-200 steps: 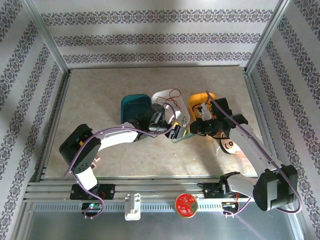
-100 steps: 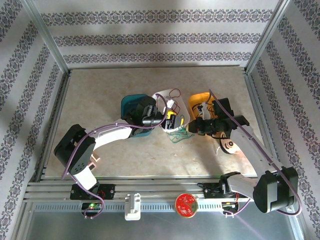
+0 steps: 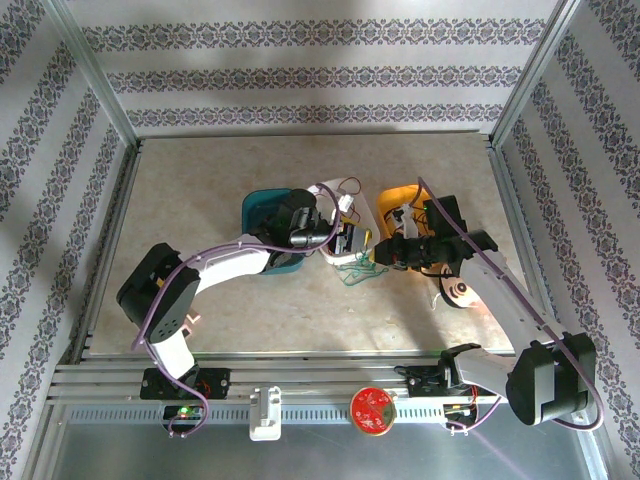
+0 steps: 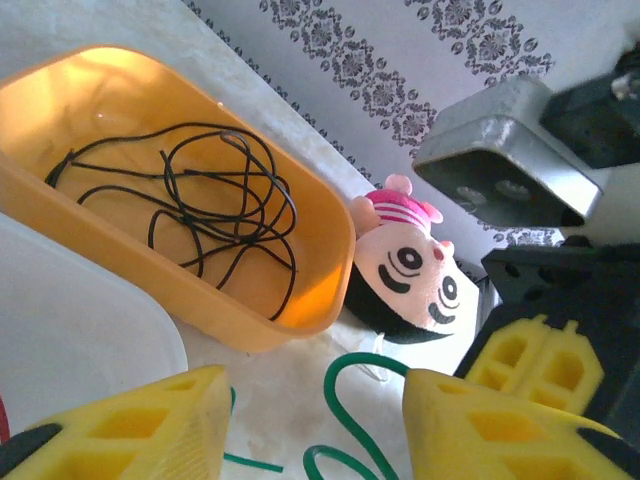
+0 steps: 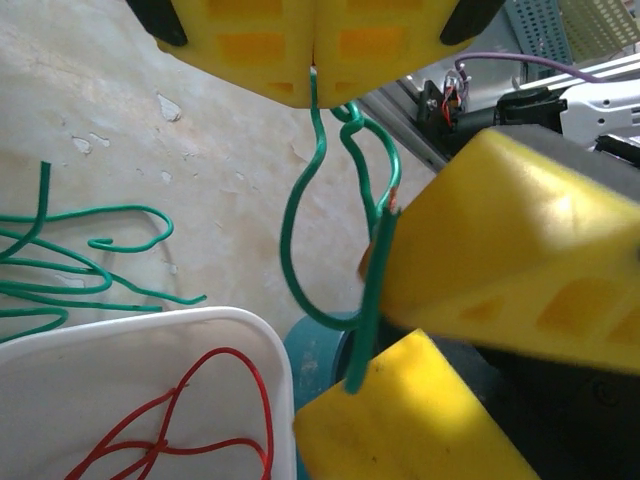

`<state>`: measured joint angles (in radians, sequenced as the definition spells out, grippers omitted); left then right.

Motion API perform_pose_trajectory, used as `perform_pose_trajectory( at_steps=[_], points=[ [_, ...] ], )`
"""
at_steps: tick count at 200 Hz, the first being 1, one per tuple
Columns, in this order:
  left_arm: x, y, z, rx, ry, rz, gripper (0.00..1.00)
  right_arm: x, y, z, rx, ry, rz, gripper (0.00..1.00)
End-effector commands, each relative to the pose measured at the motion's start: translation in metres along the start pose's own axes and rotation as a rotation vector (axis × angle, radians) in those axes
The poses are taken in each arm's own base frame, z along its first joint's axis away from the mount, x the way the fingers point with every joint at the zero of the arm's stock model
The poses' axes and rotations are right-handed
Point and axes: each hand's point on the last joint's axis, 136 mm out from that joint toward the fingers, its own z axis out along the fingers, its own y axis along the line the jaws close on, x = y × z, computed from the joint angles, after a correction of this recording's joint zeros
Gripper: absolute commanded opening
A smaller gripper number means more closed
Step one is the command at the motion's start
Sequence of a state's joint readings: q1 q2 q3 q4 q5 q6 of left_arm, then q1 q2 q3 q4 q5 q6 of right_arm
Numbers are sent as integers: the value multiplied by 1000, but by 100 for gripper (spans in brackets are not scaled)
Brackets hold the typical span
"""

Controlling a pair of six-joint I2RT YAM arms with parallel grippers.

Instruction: Untangle the cables

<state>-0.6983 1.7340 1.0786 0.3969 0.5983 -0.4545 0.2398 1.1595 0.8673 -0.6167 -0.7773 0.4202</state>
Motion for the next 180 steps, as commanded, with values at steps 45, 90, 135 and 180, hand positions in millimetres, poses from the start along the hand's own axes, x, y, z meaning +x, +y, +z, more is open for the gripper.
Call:
perform_pose_trajectory(
  at_steps=[45,90,135,180],
  points=[
    [-26,-11,1,40,-59,40,7,4,5,4,-21,21,-7,0],
    [-23,-15,-12,20,-49,54,29,-6,-7,-2,20,-22,26,0],
    [-20,-17,-30,-9,-37,77,50,-8,-7,-2,9,-19,38,0],
    [-13,-13,-28,-24,-1,76,61,-10,-3,-2,-3,-15,33,0]
  ],
)
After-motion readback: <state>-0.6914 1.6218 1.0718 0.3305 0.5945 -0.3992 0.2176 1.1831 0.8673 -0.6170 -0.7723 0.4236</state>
